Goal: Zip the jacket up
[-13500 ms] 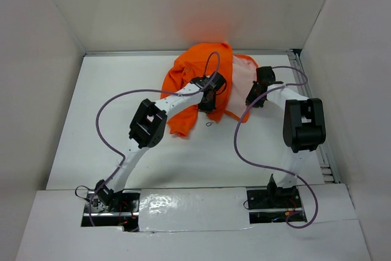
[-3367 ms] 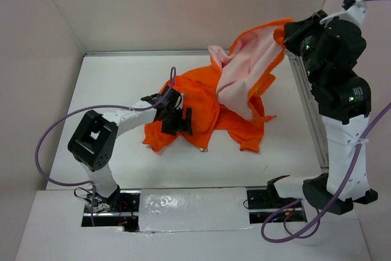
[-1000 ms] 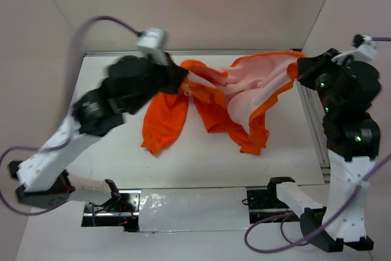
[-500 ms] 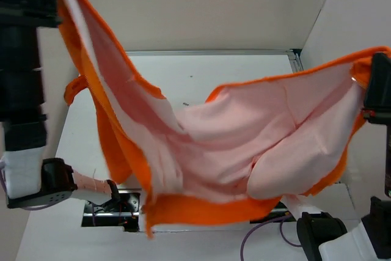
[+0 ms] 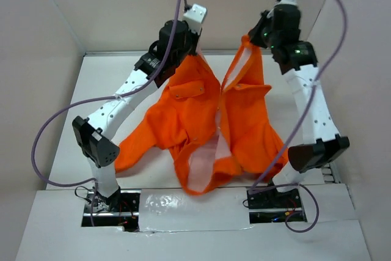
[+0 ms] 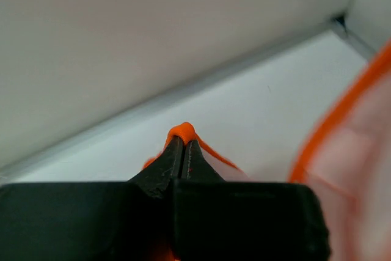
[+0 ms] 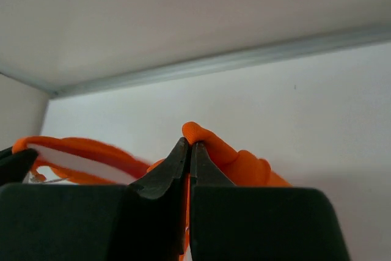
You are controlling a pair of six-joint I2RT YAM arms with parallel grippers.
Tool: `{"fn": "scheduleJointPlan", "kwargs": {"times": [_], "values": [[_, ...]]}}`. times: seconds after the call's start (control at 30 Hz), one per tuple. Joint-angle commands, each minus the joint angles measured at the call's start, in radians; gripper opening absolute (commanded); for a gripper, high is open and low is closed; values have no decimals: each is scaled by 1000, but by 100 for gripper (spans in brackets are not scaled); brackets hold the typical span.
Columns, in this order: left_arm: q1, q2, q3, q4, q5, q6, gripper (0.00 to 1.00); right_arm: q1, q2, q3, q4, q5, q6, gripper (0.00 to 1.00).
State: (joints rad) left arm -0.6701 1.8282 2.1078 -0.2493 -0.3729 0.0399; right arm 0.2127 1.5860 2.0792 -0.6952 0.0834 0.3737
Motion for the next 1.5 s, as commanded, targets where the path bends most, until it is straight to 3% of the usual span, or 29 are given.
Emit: {"fn": "scheduleJointPlan", "kwargs": {"times": [0.0, 0.07, 0.13, 0.17, 0.2, 0.23, 0.27, 0.3, 0.33, 0.4, 0.5, 0.6, 0.73, 0.87, 1.03, 1.27, 1.47], "values": [[23, -15, -113, 22, 303, -155, 4, 31, 5, -135, 95, 36, 30, 0], [30, 60, -137, -8, 357, -230, 21, 39, 115, -157, 103, 17, 53, 0], [62, 211, -31, -45, 443, -294, 56, 34, 308, -30, 19, -11, 65, 5], [73, 332, 33, -114, 466, -319, 67, 34, 372, 35, -13, -25, 70, 7], [102, 394, 190, -161, 511, -355, 90, 34, 504, 179, -47, -34, 71, 17], [115, 443, 274, -215, 537, -373, 99, 33, 566, 253, -103, -46, 68, 25], [127, 509, 335, -287, 569, -389, 99, 25, 612, 360, -127, -77, 68, 37], [141, 510, 354, -291, 601, -403, 99, 21, 661, 386, -144, -103, 68, 62], [159, 491, 309, -272, 638, -422, 99, 16, 664, 384, -138, -123, 76, 73], [171, 367, 101, -166, 644, -425, 99, -2, 597, 264, -101, -160, 82, 87], [173, 206, -120, -131, 599, -445, 99, -16, 434, 14, 14, -145, 91, 98], [149, 86, -291, -185, 583, -495, 99, -29, 289, -201, 56, -86, 106, 100], [66, -38, -576, -138, 585, -552, 99, -45, 160, -532, 103, -48, 140, 100], [4, -40, -756, -128, 621, -620, 99, -70, 123, -688, 128, -79, 178, 100], [24, 0, -835, -117, 684, -673, 99, -67, 143, -792, 154, -115, 186, 100], [193, 51, -913, -39, 752, -654, 99, 31, 121, -947, 180, -119, 252, 100], [358, 212, -734, -89, 782, -591, 99, 270, 100, -1057, 219, -169, 310, 100]]}}
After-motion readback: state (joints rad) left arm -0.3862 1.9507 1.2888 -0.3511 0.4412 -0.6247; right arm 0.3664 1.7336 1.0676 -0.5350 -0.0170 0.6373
